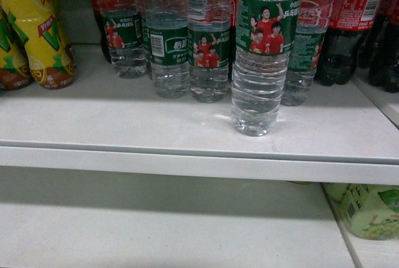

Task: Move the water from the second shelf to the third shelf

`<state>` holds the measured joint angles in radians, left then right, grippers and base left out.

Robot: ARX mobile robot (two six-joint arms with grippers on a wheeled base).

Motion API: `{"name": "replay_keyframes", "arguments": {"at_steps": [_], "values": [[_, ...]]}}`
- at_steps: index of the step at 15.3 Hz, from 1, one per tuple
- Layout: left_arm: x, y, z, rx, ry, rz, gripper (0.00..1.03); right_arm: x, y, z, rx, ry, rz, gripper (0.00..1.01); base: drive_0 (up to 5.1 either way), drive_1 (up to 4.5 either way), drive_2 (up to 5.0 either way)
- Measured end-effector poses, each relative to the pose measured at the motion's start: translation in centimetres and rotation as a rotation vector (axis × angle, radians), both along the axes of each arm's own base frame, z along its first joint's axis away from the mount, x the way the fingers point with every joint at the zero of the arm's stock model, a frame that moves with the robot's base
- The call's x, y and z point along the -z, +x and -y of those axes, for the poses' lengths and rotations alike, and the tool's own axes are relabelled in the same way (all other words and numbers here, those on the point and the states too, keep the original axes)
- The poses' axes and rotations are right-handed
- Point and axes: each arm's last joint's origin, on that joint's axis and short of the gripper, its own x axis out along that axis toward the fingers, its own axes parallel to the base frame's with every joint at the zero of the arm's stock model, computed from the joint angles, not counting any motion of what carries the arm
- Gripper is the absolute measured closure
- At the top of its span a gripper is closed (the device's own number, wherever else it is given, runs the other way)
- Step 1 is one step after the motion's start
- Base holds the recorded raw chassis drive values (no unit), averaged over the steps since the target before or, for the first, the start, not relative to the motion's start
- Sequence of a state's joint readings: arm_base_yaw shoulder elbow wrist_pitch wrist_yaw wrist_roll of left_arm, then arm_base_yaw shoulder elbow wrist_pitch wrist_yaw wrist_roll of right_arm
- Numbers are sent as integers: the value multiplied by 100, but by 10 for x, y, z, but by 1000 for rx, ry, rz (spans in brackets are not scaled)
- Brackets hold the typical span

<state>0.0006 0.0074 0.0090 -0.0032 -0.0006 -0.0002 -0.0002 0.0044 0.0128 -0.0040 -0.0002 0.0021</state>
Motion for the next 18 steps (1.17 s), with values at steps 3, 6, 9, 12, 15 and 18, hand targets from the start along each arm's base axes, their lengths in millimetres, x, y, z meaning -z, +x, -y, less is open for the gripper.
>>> {"name": "replay_keyframes", "arguments": {"at_steps": [3,6,9,12,15,18], "values": [[0,0,0,0,0,0,5,0,0,0,0,0,0,3,0,0,0],[0,0,0,0,0,0,5,0,0,0,0,0,0,3,0,0,0],[0,0,0,-1,0,0,5,3,3,1,-70,193,-226,3,0,0,0],[0,0,0,0,0,0,5,-41,19,6,-98,248,-85,3,0,0,0],[0,0,0,0,0,0,5,-73,59,0,-163,232,-27,3,0,0,0],[0,0,0,0,0,0,5,-76,103,-22,-213,191,-25,3,0,0,0]]}}
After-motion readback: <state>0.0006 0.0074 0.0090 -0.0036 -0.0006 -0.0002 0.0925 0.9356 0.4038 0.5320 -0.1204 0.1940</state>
